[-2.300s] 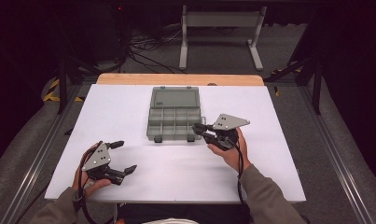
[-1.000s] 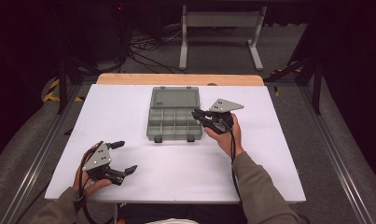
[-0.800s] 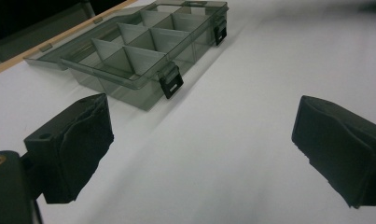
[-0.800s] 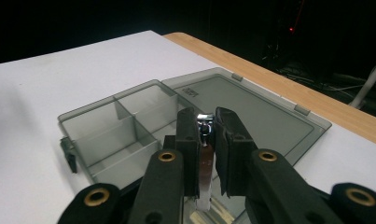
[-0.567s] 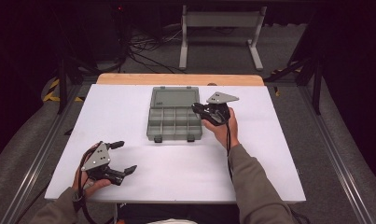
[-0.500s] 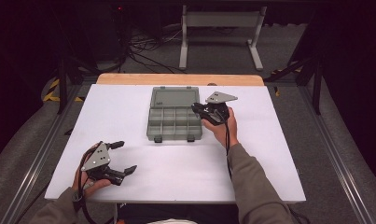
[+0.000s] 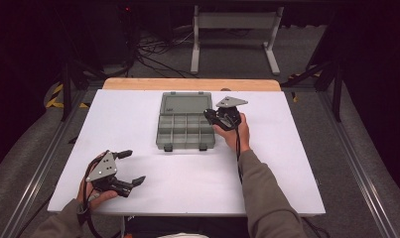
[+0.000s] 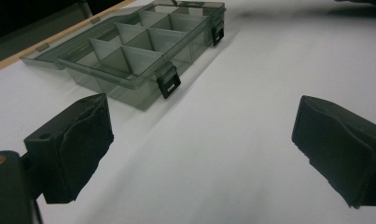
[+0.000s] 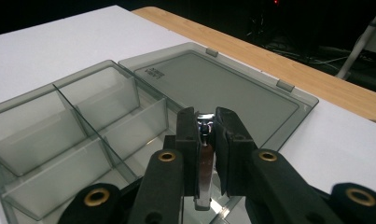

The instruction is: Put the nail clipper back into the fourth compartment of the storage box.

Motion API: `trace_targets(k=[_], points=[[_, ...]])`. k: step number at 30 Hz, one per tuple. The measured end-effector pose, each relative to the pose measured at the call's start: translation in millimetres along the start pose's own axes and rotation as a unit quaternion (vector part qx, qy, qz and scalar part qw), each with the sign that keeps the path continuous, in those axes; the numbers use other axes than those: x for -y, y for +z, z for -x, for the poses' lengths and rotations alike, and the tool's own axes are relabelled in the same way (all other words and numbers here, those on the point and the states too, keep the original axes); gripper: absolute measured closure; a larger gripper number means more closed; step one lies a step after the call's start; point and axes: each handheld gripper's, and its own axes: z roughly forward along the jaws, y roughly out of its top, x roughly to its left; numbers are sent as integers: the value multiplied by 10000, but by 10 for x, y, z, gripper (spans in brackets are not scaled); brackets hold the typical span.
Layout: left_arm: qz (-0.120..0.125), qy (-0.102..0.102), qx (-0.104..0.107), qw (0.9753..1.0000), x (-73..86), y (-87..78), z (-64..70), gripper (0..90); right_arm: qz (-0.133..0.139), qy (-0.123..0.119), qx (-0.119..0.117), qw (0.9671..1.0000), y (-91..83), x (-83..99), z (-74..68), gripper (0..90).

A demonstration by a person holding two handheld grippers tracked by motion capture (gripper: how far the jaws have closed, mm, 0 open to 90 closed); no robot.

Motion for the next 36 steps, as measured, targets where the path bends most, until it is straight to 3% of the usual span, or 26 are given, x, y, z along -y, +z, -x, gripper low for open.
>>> trace_targets(k=[36], points=[[-3,-8,0,10000,3,15,18,57,-341,55,23,9994,92,79,2,803]])
